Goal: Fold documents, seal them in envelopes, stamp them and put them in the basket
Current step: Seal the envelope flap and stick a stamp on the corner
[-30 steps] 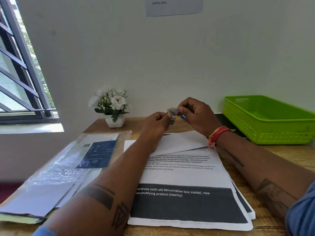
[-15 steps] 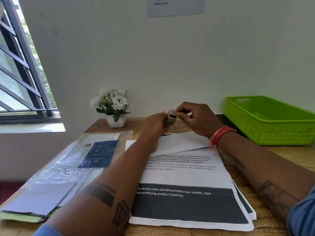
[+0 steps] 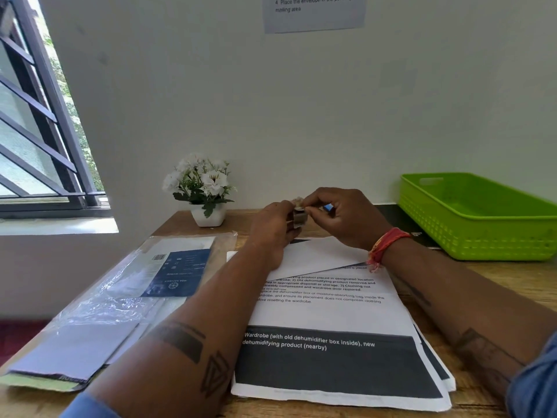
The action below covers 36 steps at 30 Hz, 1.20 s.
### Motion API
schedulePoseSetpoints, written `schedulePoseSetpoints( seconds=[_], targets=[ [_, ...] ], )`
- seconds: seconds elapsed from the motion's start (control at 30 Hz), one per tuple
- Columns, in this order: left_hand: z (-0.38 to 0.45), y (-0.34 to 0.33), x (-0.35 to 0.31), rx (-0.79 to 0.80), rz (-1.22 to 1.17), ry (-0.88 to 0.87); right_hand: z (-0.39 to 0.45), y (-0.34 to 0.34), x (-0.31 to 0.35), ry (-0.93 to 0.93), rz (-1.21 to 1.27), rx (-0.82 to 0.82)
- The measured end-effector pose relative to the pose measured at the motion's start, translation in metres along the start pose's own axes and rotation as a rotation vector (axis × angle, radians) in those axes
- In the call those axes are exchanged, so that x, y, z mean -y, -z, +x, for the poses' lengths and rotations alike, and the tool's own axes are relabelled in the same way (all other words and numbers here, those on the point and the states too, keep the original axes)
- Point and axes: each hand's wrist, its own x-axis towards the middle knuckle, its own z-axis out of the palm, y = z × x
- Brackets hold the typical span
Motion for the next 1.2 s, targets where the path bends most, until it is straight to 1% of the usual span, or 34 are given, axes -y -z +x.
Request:
schedulePoseSetpoints(
  seconds=[0.07,0.13,0.3,0.37,0.47,0.57,0.63,0.8,1.0,1.1,1.2],
  targets=[
    [0.000,-0.001,0.000,-0.006,-0.018,0.008,-0.002,-0.003,0.000,-0.079,0.082,-0.067],
    [0.001,-0.001,0.000,-0.016,-0.051,0.026,-0.003,-0.006,0.001,-0.120,0.138,-0.094],
    [0.001,0.001,0.000,-0.010,-0.072,0.027,-0.004,-0.007,0.002,-0.003,0.070,-0.003],
    [0.000,0.001,0.000,-0.003,-0.043,0.011,-0.002,-0.006,0.000,-0.002,0.056,-0.001],
    [0.000,0.000,0.001,0.018,0.010,-0.024,0.002,-0.009,-0.006,-0.001,-0.065,-0.030],
    [0.000,0.000,0.002,0.048,0.029,-0.044,0.003,-0.011,-0.010,0.001,-0.202,0.014],
    [0.000,0.000,0.002,0.054,0.039,-0.047,0.002,-0.012,-0.012,0.001,-0.261,0.037],
    [-0.001,0.000,0.001,0.051,0.017,-0.024,0.001,-0.012,-0.008,0.054,-0.357,-0.005],
    [-0.001,-0.001,0.003,0.022,0.056,-0.032,0.000,-0.013,-0.005,0.035,-0.234,-0.019],
    [0.002,0.002,0.002,-0.004,0.074,-0.047,-0.001,-0.009,-0.001,0.030,-0.105,-0.013],
    [0.003,0.003,0.001,-0.014,0.124,-0.088,-0.001,-0.005,0.005,-0.013,0.031,-0.097]
  ],
)
